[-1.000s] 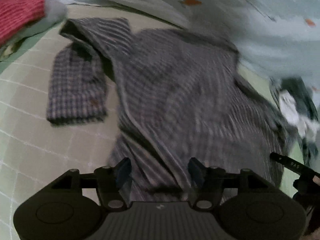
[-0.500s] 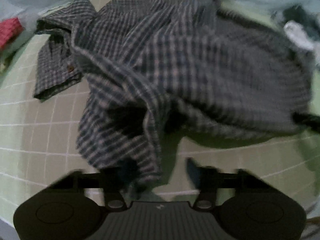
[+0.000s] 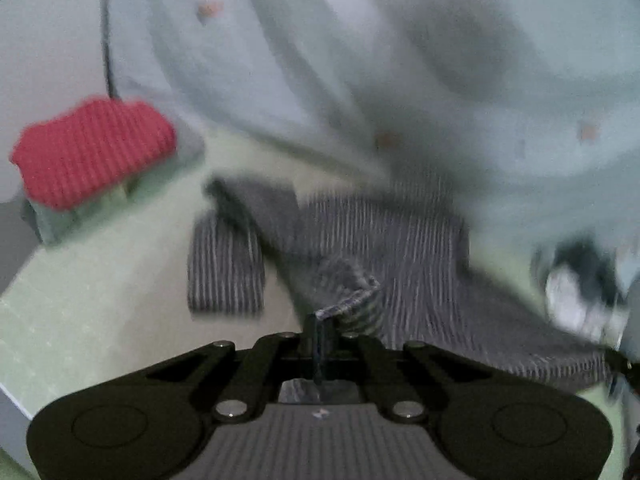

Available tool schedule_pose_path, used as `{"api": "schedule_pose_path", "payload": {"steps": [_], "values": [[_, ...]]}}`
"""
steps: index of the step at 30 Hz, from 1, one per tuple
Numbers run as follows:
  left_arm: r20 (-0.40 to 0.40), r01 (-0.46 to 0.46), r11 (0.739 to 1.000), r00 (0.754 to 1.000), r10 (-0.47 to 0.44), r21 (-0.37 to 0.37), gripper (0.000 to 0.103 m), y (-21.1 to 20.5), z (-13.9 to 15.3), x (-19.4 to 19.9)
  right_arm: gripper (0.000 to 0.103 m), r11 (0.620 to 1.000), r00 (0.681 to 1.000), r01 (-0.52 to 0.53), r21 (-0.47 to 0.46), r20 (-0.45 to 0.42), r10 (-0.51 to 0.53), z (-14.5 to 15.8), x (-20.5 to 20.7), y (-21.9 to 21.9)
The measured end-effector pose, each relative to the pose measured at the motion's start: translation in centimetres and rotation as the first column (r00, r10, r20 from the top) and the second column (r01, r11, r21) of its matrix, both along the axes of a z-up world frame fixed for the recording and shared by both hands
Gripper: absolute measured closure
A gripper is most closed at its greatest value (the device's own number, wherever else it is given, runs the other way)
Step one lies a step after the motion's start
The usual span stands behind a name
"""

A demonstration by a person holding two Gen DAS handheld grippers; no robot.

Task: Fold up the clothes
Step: 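Grasp the shirt body with both grippers and flatten it on the mat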

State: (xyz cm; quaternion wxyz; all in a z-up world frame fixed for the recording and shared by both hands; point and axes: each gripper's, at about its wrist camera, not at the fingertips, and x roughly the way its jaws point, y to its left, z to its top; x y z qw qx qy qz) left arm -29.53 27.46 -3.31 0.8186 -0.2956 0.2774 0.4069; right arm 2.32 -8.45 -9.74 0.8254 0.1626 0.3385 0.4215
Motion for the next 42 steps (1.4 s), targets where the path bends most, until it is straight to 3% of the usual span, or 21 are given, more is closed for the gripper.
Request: {"api": "schedule_pose_path", "payload": {"steps": [1,3,5,7,8,10,12,13,16,18,24,26,28,29,30,31,32,34,37,42], "values": [[-0.006,-0.027,0.999,1.0,0.027,0.028,0.102,0.4,0.2,0.1,0.099,0.999,1.0,0.025,0.032,-0.013,-0.024,0.1,0.8,0.1],[-0.099,-0.101,0.994,0.99,0.104,0.038,0.102,1.8,-1.6,1.1,0.096,0.988,0.995,0.095,-0.12,0.045,-0.09,-0.8,1.9,2.3],[-0.199,-0.168,0.986,0.966,0.163,-0.009,0.101,3.1,-4.6,1.9,0.088,0.95,0.987,0.139,-0.28,0.116,-0.11,-2.0,2.5,4.5],[-0.259,-0.232,0.969,0.944,0.203,-0.085,0.099,3.7,-7.8,2.0,0.057,0.925,0.987,0.146,-0.351,0.11,-0.114,-3.6,2.2,5.1],[-0.272,-0.257,0.959,0.938,0.216,-0.123,0.097,3.6,-9.0,1.7,0.051,0.92,0.989,0.145,-0.364,0.092,-0.119,-4.4,1.9,5.0],[-0.284,-0.282,0.94,0.933,0.222,-0.192,0.088,2.8,-10.9,1.0,0.047,0.919,0.99,0.138,-0.37,0.037,-0.133,-5.9,1.2,3.6],[-0.28,-0.266,0.935,0.94,0.197,-0.234,0.072,1.7,-12.0,0.6,0.04,0.9,0.985,0.154,-0.408,-0.007,-0.172,-7.6,0.5,2.3],[-0.277,-0.253,0.934,0.944,0.181,-0.252,0.069,1.1,-12.5,0.4,0.036,0.89,0.981,0.161,-0.426,-0.027,-0.191,-8.3,0.1,1.6],[-0.293,-0.21,0.941,0.947,0.129,-0.265,0.049,0.2,-13.5,0.8,0.028,0.861,0.971,0.174,-0.478,-0.065,-0.232,-10.3,-0.5,0.0],[-0.301,-0.194,0.949,0.947,0.114,-0.249,0.03,0.0,-13.9,1.5,0.018,0.85,0.965,0.177,-0.496,-0.081,-0.249,-11.5,-0.7,-0.8],[-0.264,-0.193,0.936,0.958,0.115,-0.294,0.031,1.0,-15.9,1.9,0.012,0.833,0.972,0.132,-0.537,-0.097,-0.216,-13.9,-0.1,0.5],[-0.263,-0.182,0.939,0.959,0.104,-0.293,0.033,1.2,-16.2,2.5,0.012,0.81,0.975,0.136,-0.57,-0.068,-0.211,-14.4,-0.1,1.3],[-0.256,-0.169,0.941,0.962,0.093,-0.294,0.045,1.5,-16.4,2.9,0.019,0.803,0.982,0.122,-0.584,-0.046,-0.183,-14.6,-0.4,2.0],[-0.253,-0.165,0.94,0.963,0.088,-0.299,0.061,1.6,-16.5,3.1,0.023,0.806,0.985,0.109,-0.582,-0.046,-0.167,-14.5,-0.6,2.3],[-0.256,-0.166,0.937,0.963,0.087,-0.307,0.083,1.8,-16.7,3.2,0.04,0.809,0.987,0.096,-0.58,-0.048,-0.151,-14.5,-0.7,2.5],[-0.262,-0.171,0.934,0.961,0.087,-0.315,0.093,2.0,-17.0,3.3,0.071,0.814,0.988,0.08,-0.575,-0.06,-0.14,-14.3,-0.8,2.6],[-0.265,-0.175,0.932,0.96,0.09,-0.318,0.093,2.1,-17.1,3.3,0.083,0.819,0.989,0.065,-0.569,-0.073,-0.129,-14.2,-0.9,2.7],[-0.256,-0.179,0.936,0.961,0.101,-0.303,0.094,2.0,-16.6,2.8,0.093,0.826,0.99,0.063,-0.561,-0.072,-0.124,-13.2,-1.3,2.6],[-0.239,-0.177,0.95,0.964,0.114,-0.257,0.099,1.4,-14.1,1.1,0.095,0.839,0.989,0.088,-0.536,-0.054,-0.138,-10.4,-2.2,1.9],[-0.125,-0.219,0.951,0.973,0.195,-0.217,0.1,0.0,-7.5,-4.2,0.095,0.877,0.989,0.119,-0.465,-0.022,-0.146,-3.5,-3.9,-0.1]]}}
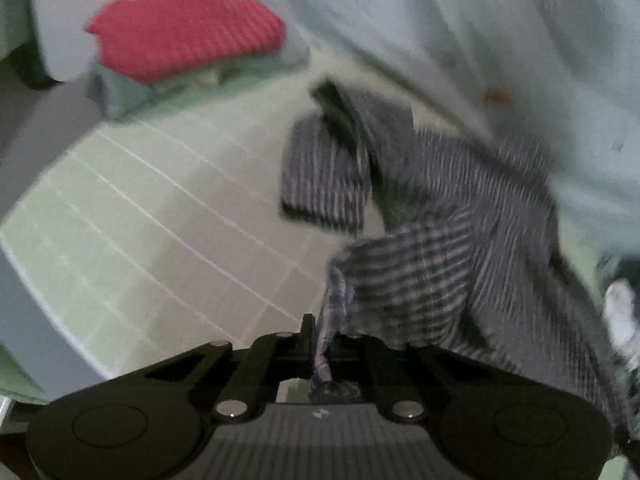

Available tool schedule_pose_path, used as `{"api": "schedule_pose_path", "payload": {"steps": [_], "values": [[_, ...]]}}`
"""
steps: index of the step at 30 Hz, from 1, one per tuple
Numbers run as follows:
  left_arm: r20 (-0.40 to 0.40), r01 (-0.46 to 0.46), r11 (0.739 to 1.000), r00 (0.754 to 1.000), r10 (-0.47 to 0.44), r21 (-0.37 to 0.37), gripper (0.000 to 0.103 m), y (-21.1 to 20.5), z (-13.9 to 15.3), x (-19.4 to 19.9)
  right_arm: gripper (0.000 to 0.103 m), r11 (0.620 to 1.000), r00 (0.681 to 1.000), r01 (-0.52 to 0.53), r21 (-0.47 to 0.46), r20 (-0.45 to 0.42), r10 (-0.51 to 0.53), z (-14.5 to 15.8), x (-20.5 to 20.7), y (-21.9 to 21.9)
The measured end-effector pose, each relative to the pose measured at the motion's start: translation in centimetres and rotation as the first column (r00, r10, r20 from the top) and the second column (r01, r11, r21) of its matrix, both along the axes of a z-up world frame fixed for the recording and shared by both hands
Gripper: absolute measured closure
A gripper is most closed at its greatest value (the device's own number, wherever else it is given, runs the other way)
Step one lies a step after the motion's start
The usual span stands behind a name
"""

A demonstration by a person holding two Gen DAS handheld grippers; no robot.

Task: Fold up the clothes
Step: 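Grasp the shirt body with both grippers and flatten it on the mat, then release the shirt and lift both grippers above the spread shirt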

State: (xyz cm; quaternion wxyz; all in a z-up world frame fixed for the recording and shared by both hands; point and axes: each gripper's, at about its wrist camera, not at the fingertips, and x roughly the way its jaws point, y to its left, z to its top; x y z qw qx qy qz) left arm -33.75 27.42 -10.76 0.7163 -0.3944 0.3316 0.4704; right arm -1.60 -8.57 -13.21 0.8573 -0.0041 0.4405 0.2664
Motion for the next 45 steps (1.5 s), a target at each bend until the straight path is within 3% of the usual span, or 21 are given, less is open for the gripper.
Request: {"api": "schedule_pose_path", "payload": {"steps": [3,6,8,10,12,15,18,21,26,31,32,34,37,41,43,45], "values": [[-0.032,-0.059,0.998,0.998,0.059,0.007,0.099,0.1,0.4,-2.1,0.095,0.996,1.0,-0.007,-0.085,-0.011,0.006,-0.8,-0.4,0.6],[-0.133,-0.16,0.983,0.98,0.147,-0.094,0.099,0.8,-3.9,-2.9,0.092,0.958,1.0,-0.012,-0.287,-0.026,0.005,-4.4,-0.6,2.0],[-0.198,-0.195,0.969,0.966,0.164,-0.149,0.096,0.8,-6.0,-2.9,0.079,0.937,1.0,-0.006,-0.35,-0.023,-0.002,-5.7,-0.9,2.2],[-0.209,-0.204,0.966,0.963,0.169,-0.157,0.09,0.4,-6.6,-2.5,0.037,0.935,1.0,0.004,-0.354,-0.02,-0.012,-6.0,-1.2,1.8],[-0.188,-0.169,0.978,0.971,0.144,-0.124,0.066,0.2,-6.0,-1.6,0.026,0.953,0.999,0.028,-0.301,-0.019,-0.035,-5.5,-1.0,1.0],[-0.198,-0.079,0.997,0.977,0.074,-0.018,0.037,0.0,-4.5,1.0,0.014,0.955,0.998,0.063,-0.29,0.017,-0.061,-5.3,-0.3,0.7],[-0.202,0.034,0.996,0.979,-0.016,0.083,0.02,-0.7,-3.2,4.3,0.001,0.955,0.996,0.074,-0.289,0.066,-0.057,-5.5,0.6,0.8],[-0.181,0.146,0.981,0.976,-0.121,0.129,0.013,-1.4,-2.6,7.9,0.001,0.959,0.994,0.072,-0.273,0.099,-0.047,-5.9,1.9,1.0],[-0.167,0.283,0.948,0.952,-0.258,0.145,0.012,-3.2,-2.1,14.6,0.004,0.947,0.991,0.03,-0.319,0.136,0.014,-8.1,4.6,2.3],[-0.178,0.361,0.917,0.926,-0.332,0.169,0.01,-5.8,-1.2,18.6,0.021,0.93,0.984,-0.055,-0.364,0.136,0.112,-10.5,7.7,3.7],[-0.193,0.37,0.913,0.921,-0.338,0.173,0.01,-6.3,-1.1,19.2,0.029,0.933,0.985,-0.062,-0.355,0.13,0.115,-10.7,8.5,3.7],[-0.23,0.38,0.908,0.913,-0.338,0.174,0.01,-7.0,-1.1,20.2,0.069,0.94,0.987,-0.049,-0.339,0.129,0.098,-10.8,10.2,3.6],[-0.262,0.369,0.914,0.911,-0.32,0.169,0.01,-7.3,-1.3,20.8,0.07,0.955,0.979,0.112,-0.276,0.197,-0.057,-9.1,14.1,1.6],[-0.297,0.347,0.924,0.91,-0.29,0.16,0.01,-7.6,-1.5,21.2,0.068,0.89,0.912,0.362,-0.277,0.302,-0.277,-6.5,19.7,-2.1],[-0.301,0.33,0.931,0.914,-0.274,0.156,0.01,-7.5,-1.7,20.8,0.057,0.886,0.904,0.387,-0.255,0.295,-0.31,-5.6,20.6,-3.8],[-0.298,0.314,0.937,0.919,-0.259,0.155,0.01,-7.4,-1.7,20.2,0.048,0.909,0.922,0.348,-0.229,0.258,-0.288,-5.3,19.5,-4.8]]}}
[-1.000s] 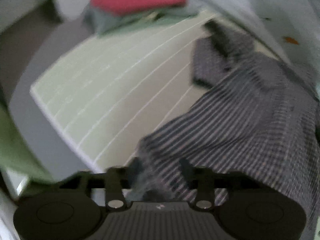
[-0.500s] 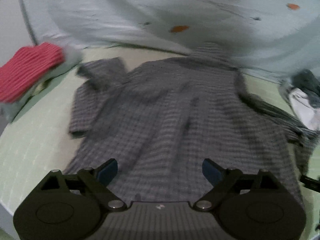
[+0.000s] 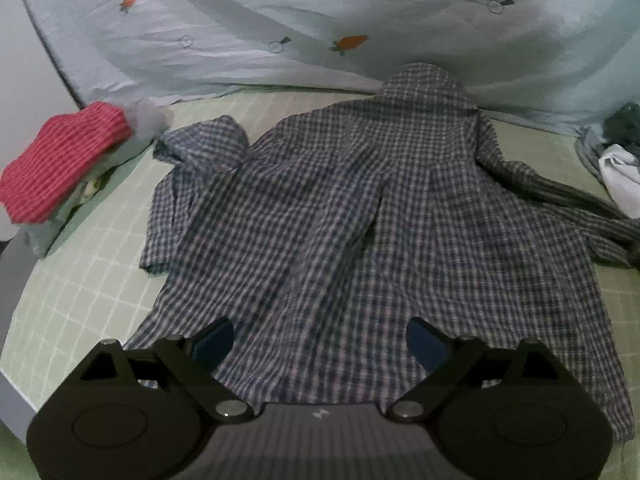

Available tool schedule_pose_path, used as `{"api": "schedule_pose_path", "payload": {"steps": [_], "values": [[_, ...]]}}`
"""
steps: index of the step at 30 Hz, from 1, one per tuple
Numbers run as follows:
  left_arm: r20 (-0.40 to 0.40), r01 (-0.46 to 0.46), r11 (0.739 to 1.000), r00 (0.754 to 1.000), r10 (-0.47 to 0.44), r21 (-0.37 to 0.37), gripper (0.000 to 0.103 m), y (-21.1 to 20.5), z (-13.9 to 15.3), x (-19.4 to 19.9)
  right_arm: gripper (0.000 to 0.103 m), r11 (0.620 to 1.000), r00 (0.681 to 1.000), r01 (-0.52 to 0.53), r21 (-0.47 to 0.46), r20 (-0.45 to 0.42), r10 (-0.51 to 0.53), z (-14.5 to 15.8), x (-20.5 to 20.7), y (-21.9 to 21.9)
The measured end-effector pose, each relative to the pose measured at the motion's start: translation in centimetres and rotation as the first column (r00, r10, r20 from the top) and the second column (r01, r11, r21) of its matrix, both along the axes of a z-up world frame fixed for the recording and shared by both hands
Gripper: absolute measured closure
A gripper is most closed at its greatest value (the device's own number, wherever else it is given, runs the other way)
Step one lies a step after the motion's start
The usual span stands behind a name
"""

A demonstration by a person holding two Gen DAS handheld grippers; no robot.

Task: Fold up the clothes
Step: 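Release the shirt and lift both grippers above the spread shirt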

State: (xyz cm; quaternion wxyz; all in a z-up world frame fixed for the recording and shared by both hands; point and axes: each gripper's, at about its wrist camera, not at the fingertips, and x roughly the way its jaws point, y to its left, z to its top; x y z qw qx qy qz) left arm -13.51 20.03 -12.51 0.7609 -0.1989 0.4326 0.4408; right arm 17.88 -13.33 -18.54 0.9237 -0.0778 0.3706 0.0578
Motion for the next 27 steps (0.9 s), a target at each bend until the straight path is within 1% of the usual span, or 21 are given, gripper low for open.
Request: {"api": "schedule_pose_path", "payload": {"steps": [2,3,4,5,7,8,10,11,13,15,17,20,21,25,27], "values": [[0.008,-0.016,1.0,1.0,0.016,-0.004,0.01,0.2,0.0,-0.5,0.038,0.995,0.993,-0.092,0.049,-0.073,0.096,-0.6,-2.6,-0.2],[0.013,-0.021,1.0,1.0,0.022,-0.006,0.01,0.3,-0.1,-0.9,0.031,0.987,0.983,-0.138,0.077,-0.108,0.145,-0.9,-4.1,-0.3],[0.019,-0.024,1.0,1.0,0.025,-0.008,0.009,0.3,-0.1,-1.2,0.027,0.976,0.969,-0.186,0.109,-0.144,0.201,-1.4,-5.9,-0.3],[0.023,-0.026,1.0,0.999,0.026,-0.01,0.009,0.3,-0.1,-1.5,0.026,0.962,0.949,-0.237,0.137,-0.178,0.26,-1.9,-8.0,-0.2],[0.03,-0.023,1.0,0.999,0.023,-0.017,0.009,0.3,-0.3,-2.3,0.022,0.933,0.909,-0.325,0.153,-0.223,0.353,-2.8,-12.1,0.3],[0.033,-0.019,1.0,0.999,0.019,-0.021,0.009,0.3,-0.4,-2.8,0.02,0.918,0.888,-0.369,0.143,-0.238,0.394,-3.2,-14.3,0.6],[0.036,-0.002,1.0,0.999,0.003,-0.028,0.009,0.2,-0.6,-3.7,0.019,0.902,0.866,-0.419,0.109,-0.25,0.432,-3.3,-17.7,1.1],[0.036,0.009,1.0,0.999,-0.008,-0.03,0.009,0.2,-0.7,-4.3,0.018,0.897,0.862,-0.435,0.079,-0.249,0.441,-3.3,-19.2,1.2],[0.033,0.03,0.999,0.999,-0.029,-0.03,0.009,-0.1,-1.0,-5.4,0.013,0.885,0.855,-0.466,0.019,-0.247,0.456,-3.5,-21.7,1.5],[0.034,0.044,0.998,0.999,-0.042,-0.038,0.009,-0.2,-1.3,-6.6,0.012,0.871,0.847,-0.491,-0.025,-0.245,0.471,-3.9,-23.6,1.9],[0.04,0.05,0.997,0.998,-0.048,-0.054,0.009,-0.2,-1.6,-7.7,0.012,0.856,0.836,-0.514,-0.046,-0.248,0.489,-4.1,-24.5,2.6],[0.064,0.057,0.996,0.997,-0.053,-0.072,0.009,-0.2,-1.7,-9.1,0.012,0.82,0.81,-0.569,-0.057,-0.212,0.547,-3.7,-24.9,4.1],[0.073,0.06,0.995,0.996,-0.055,-0.074,0.009,-0.2,-1.7,-9.6,0.012,0.816,0.806,-0.576,-0.049,-0.197,0.558,-3.4,-24.7,4.8],[0.094,0.057,0.997,0.994,-0.052,-0.05,0.009,-0.6,-1.1,-11.5,0.012,0.829,0.817,-0.557,0.044,-0.146,0.557,-2.1,-22.2,8.2],[0.105,0.035,0.999,0.994,-0.031,-0.036,0.009,-0.7,-0.7,-12.8,0.012,0.83,0.819,-0.555,0.057,-0.14,0.557,-2.0,-20.6,10.7]]}}
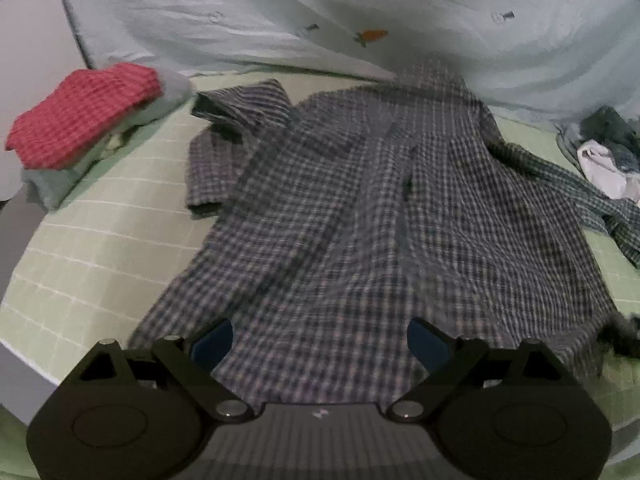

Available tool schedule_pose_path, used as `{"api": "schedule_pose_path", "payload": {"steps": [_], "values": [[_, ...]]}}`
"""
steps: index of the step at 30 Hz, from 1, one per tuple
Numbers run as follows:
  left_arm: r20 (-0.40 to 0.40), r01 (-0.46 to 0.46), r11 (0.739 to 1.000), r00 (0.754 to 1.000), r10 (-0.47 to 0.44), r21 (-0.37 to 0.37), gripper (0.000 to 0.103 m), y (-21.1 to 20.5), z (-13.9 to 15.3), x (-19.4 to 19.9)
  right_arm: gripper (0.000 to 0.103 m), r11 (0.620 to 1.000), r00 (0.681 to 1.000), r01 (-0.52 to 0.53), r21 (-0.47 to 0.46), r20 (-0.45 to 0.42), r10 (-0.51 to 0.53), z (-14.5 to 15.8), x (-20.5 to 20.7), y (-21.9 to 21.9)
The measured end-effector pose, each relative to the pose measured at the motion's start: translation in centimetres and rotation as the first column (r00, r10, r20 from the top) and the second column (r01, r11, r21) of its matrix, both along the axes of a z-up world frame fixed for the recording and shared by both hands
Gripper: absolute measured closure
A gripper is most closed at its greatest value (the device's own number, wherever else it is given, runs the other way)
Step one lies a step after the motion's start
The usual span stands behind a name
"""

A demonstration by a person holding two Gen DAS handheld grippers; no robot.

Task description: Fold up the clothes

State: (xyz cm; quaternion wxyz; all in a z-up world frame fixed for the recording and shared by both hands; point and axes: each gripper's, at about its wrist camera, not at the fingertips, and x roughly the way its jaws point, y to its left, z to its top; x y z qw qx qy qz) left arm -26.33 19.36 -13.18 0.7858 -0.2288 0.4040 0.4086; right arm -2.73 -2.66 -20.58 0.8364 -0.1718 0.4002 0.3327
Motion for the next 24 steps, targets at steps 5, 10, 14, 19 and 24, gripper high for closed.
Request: {"api": "schedule_pose_path", "payload": {"steps": [5,10,14,19,24], "values": [[0.016,-0.104,0.994,0.995,0.103,0.027,0.009,0.1,0.9,-3.6,0.012,1.0,1.0,0.012,-0.016,0.015,-0.012,-0.5,2.0,5.4],[0.016,-0.221,0.974,0.975,0.221,0.051,0.008,0.1,1.1,-7.5,0.012,0.998,0.998,0.053,-0.037,0.035,-0.052,-0.3,0.6,4.8],[0.035,-0.295,0.955,0.955,0.295,0.021,0.007,0.5,0.6,-9.7,0.007,0.987,0.987,0.158,0.038,-0.001,-0.158,0.9,-1.3,0.0],[0.078,-0.307,0.951,0.948,0.31,-0.041,0.007,1.6,0.0,-9.5,0.004,0.971,0.976,0.22,0.095,-0.02,-0.219,2.6,-2.6,-5.4],[0.094,-0.205,0.978,0.974,0.207,-0.027,0.007,2.1,0.5,-5.8,0.004,0.966,0.967,0.254,0.043,-0.013,-0.254,1.8,-3.6,-7.5]]}}
